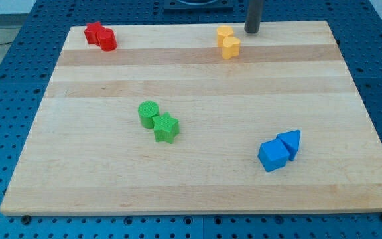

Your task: Nudge the hexagon a little bit left

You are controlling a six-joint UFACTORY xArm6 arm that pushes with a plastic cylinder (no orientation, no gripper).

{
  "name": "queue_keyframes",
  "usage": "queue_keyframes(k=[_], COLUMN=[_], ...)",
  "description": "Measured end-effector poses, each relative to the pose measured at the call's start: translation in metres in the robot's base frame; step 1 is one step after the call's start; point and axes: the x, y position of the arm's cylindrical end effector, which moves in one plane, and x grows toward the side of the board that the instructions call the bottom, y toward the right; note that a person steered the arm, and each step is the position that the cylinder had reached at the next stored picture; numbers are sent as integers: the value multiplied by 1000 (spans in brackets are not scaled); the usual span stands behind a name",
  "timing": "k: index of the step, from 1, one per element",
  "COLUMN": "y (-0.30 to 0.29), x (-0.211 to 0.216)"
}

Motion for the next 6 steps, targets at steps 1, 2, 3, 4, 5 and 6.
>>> queue_keyframes(k=[1,2,3,4,5,6], y=[-7,-36,-59,-59,-38,-17], x=[5,5,7,8,25,30])
